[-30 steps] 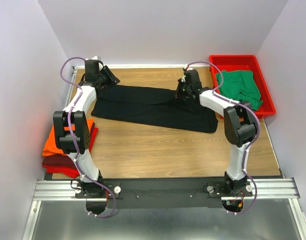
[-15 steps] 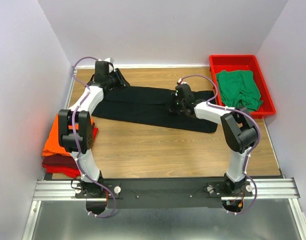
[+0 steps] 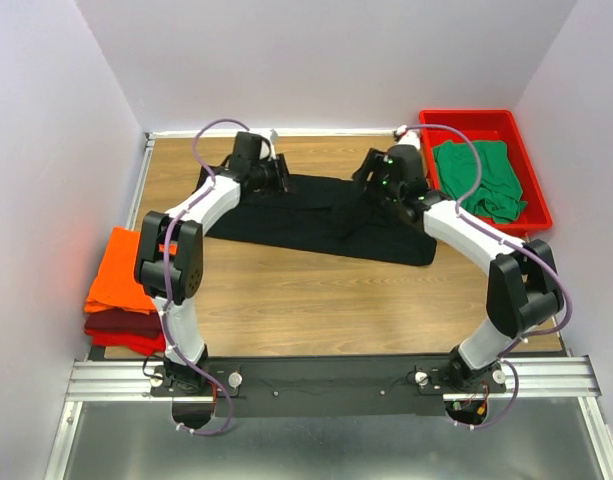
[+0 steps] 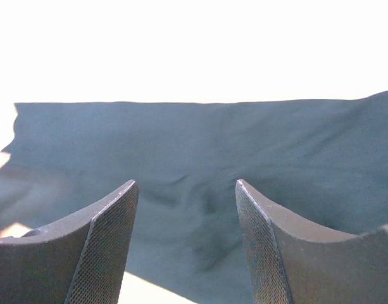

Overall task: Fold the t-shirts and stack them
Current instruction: Fold the tshirt

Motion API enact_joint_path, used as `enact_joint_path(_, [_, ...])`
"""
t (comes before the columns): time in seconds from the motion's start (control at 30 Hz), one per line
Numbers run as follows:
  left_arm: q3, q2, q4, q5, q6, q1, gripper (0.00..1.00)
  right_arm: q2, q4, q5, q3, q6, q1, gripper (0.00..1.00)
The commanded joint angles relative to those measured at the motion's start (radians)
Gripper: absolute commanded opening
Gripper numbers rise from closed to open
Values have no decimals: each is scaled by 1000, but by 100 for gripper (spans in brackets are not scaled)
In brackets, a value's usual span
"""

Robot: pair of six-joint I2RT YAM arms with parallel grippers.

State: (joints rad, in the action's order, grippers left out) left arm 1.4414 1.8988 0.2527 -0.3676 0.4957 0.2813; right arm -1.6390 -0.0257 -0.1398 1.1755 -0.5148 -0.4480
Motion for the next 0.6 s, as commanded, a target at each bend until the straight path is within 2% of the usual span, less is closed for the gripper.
enact_joint_path(0.0, [17, 26, 39, -8, -46, 64, 48, -51, 69, -32, 21, 58, 83, 70])
enact_joint_path(0.4, [30, 111, 40, 10, -51, 231, 49, -208, 96, 17, 130, 118, 94, 68])
enact_joint_path(0.53, [47, 134, 42, 12, -43, 262, 49, -239, 102, 36, 136, 105, 92, 64])
enact_joint_path(0.57, [50, 138, 42, 12, -43, 269, 49, -242, 102, 34, 136, 105, 94, 60])
